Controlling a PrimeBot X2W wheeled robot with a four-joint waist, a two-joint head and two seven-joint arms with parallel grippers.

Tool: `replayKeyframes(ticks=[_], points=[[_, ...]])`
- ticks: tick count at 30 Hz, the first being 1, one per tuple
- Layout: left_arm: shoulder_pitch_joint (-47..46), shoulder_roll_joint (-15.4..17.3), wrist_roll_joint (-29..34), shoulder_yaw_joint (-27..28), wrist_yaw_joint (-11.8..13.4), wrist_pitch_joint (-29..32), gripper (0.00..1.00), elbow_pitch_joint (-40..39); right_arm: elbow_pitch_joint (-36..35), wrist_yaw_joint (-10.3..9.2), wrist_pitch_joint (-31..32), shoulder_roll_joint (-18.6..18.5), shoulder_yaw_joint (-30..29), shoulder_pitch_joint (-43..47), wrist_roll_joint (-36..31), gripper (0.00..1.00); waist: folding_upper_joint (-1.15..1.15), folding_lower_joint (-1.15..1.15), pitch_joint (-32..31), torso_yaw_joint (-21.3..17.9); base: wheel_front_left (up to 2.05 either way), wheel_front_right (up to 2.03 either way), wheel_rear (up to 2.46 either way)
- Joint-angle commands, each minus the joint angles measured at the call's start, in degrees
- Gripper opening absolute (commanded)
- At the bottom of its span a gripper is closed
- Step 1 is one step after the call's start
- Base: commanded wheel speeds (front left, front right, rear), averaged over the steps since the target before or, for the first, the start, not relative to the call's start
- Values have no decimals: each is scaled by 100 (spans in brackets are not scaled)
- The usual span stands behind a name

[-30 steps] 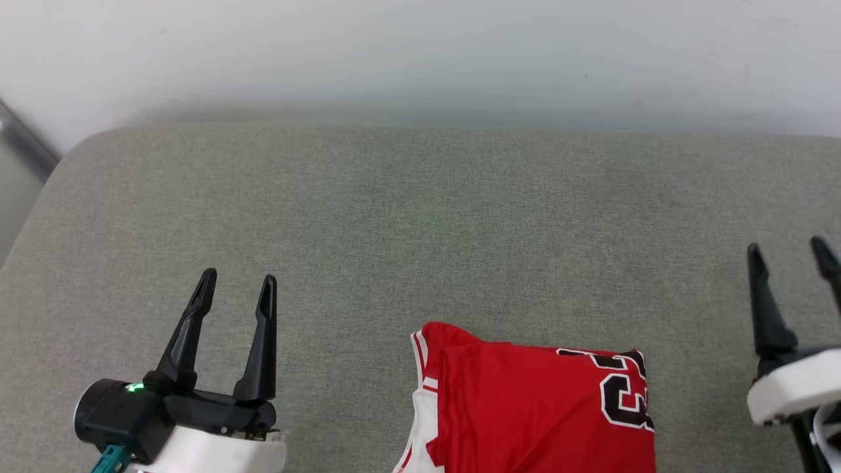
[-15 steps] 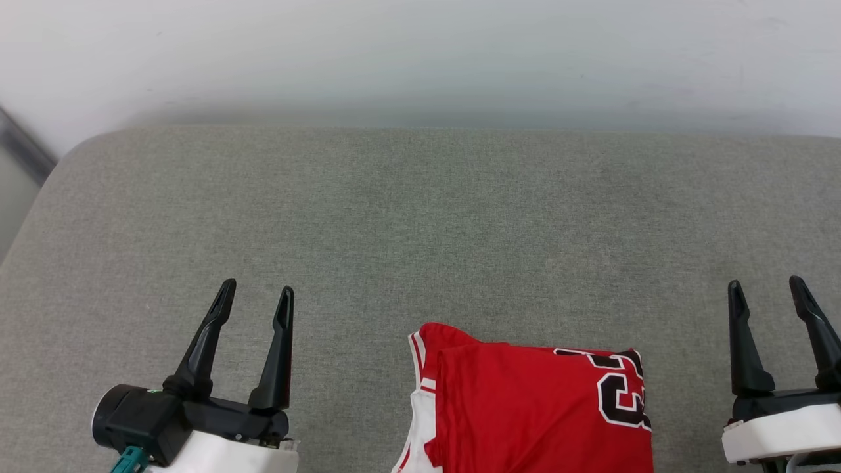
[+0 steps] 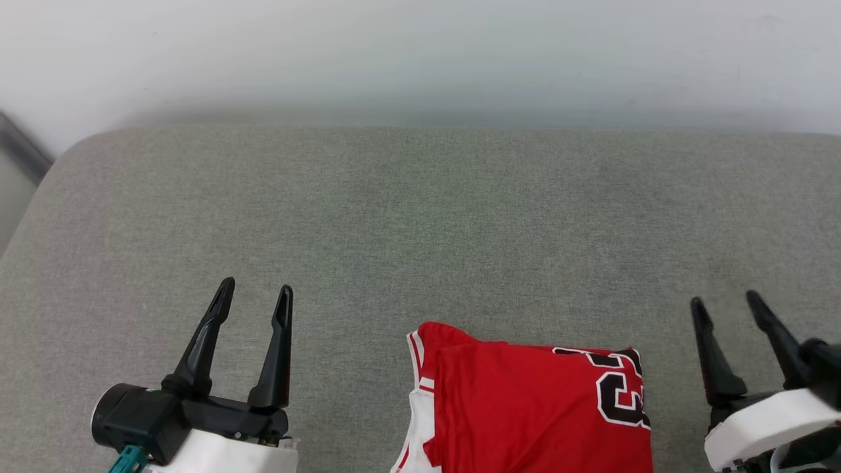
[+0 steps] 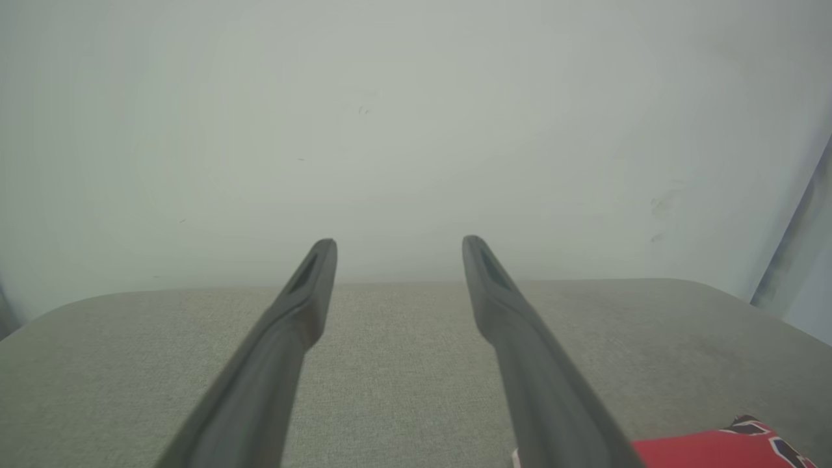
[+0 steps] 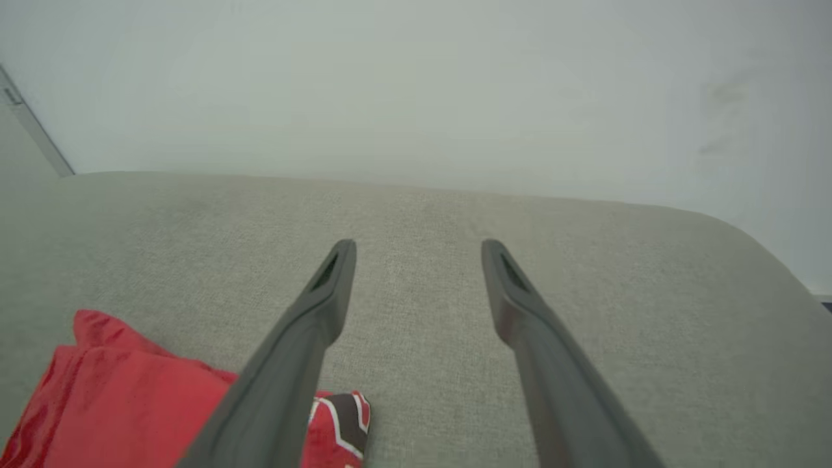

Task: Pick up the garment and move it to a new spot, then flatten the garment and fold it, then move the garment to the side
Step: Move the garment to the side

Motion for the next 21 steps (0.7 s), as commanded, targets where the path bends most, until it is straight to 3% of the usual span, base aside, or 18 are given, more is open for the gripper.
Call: replayKeyframes(ticks=[1, 7, 10, 13, 17, 21], points=[[-65, 8, -33, -3, 5, -13, 100, -15, -80, -2, 282, -155, 89, 44, 139, 100, 0, 0, 26, 10, 0, 0, 0], [-150, 17, -42, -1, 5, -13, 100, -44, -515, -2, 2750, -773, 476, 172, 984, 100, 0, 0, 214, 72, 0, 0, 0], [-216, 14, -47, -26, 5, -13, 100, -36, -772, -3, 3997, -791, 445, 220, 1435, 100, 0, 0, 339, 129, 0, 0, 0], [-291, 19, -45, -87, 5, -13, 100, -21, -956, -2, 5057, -760, 309, 193, 1462, 100, 0, 0, 468, 229, 0, 0, 0], [-411, 28, -71, -133, 5, -13, 100, -4, -974, -2, 5826, -488, 209, 17, 1454, 100, 0, 0, 630, 390, 0, 0, 0], [-510, 63, -64, -150, 5, -13, 100, 41, -777, -2, 6176, -420, 267, -112, 1385, 100, 0, 0, 731, 563, 0, 0, 0]])
